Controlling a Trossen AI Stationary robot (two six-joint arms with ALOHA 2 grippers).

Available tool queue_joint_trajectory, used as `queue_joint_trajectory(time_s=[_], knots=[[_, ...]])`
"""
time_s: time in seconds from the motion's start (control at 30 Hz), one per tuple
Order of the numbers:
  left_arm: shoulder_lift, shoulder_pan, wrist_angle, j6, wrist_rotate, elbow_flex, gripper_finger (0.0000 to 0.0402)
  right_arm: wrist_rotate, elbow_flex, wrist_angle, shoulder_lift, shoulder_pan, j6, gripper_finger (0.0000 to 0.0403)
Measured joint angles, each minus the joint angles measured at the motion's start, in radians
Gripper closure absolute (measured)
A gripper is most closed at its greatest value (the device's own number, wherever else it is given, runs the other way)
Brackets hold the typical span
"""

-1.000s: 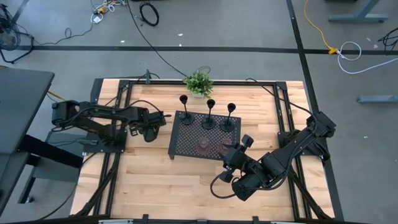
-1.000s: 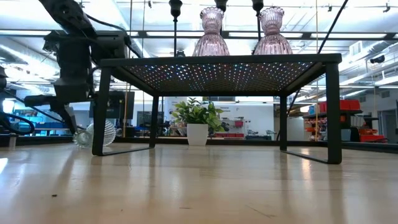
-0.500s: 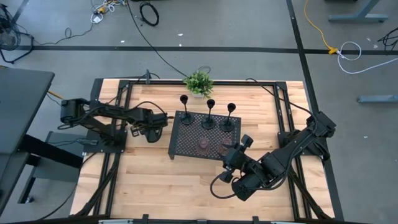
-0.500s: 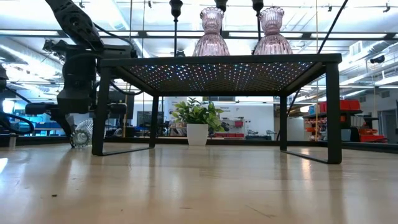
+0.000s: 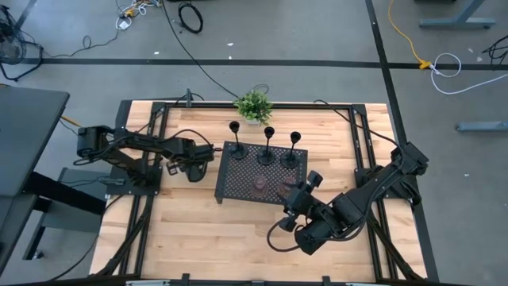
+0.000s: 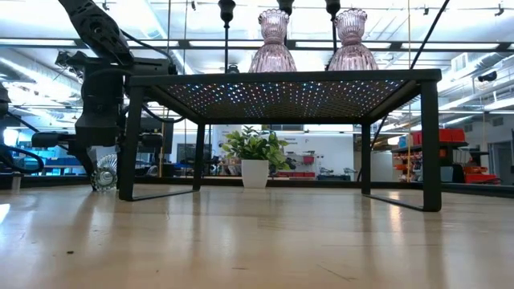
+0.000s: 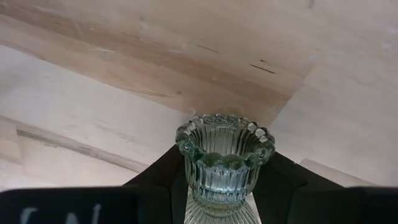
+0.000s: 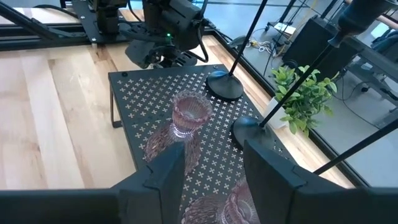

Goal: Pick & Place candle stick holders
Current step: Align the green glass candle holder with the black candle holder on the shelf

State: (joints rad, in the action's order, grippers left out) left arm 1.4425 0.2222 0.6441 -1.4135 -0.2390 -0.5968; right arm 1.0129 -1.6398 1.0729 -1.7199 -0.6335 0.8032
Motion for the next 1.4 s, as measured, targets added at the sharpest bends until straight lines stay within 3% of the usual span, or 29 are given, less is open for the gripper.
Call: queue_joint_trajectory(time_s=[0.33,0.6,0.87,1.1,1.27,1.4], knots=[[-0.003,0.002,0.015,0.183,0.043,-0.019,0.0265,0.000,0.000,-0.001,0.000,0.005,-0.007,0.0241],[-0.053,0.000,-0.003,0.438,0.313,-0.089,0.0265,-0.001,0.000,-0.003,0.000,0.005,-0.006,0.0241],[-0.154,0.000,0.087,0.595,0.325,-0.091,0.0265,-0.011,0.000,-0.003,0.000,0.005,-0.007,0.0241],[-0.256,-0.005,0.114,0.755,0.512,-0.092,0.0265,-0.011,0.000,-0.009,0.000,0.005,-0.036,0.0241],[-0.346,-0.003,0.117,0.844,0.550,-0.092,0.0265,-0.011,0.000,-0.015,0.000,0.005,-0.041,0.0241],[-0.431,-0.004,0.117,1.004,0.563,-0.092,0.0265,-0.011,0.000,-0.017,0.000,0.005,-0.042,0.0241]])
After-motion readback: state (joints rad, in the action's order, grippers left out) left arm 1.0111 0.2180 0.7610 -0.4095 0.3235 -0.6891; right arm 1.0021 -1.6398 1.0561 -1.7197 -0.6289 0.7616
